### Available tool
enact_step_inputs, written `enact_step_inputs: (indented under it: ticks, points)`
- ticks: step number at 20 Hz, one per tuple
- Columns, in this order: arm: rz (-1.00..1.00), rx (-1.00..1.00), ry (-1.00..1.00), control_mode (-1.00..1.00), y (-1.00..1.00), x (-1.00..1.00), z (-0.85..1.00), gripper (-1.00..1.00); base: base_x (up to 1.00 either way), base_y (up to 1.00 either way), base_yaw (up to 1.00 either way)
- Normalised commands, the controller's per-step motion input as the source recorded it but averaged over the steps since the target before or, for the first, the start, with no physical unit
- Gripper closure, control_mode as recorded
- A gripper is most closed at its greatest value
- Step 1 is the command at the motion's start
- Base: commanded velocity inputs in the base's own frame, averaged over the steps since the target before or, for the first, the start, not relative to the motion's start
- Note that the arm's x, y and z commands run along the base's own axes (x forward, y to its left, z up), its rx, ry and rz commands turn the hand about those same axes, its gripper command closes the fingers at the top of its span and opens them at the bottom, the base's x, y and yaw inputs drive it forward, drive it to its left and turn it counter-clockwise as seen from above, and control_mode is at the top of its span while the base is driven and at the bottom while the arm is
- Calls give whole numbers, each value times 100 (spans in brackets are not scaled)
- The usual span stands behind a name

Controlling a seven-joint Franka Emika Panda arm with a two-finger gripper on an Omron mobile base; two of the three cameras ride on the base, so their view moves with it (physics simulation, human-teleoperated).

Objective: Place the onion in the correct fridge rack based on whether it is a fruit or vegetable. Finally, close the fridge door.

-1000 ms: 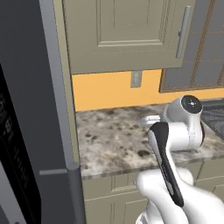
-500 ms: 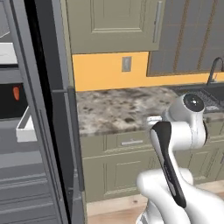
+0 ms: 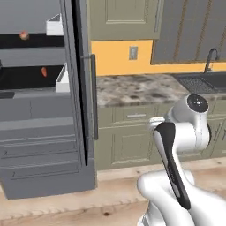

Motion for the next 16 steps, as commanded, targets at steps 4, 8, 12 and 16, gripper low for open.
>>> enact_step_inputs:
  ticks: [4,8,12,16]
  points:
    - [0,0,0,100,0,0,0,100,-92,99,9]
    - [0,0,0,100,0,0,0,100,-47,100,12]
    - [0,0,0,100,0,0,0,100,13,100,7]
    - [0,0,0,100,0,0,0,100,79,83,0]
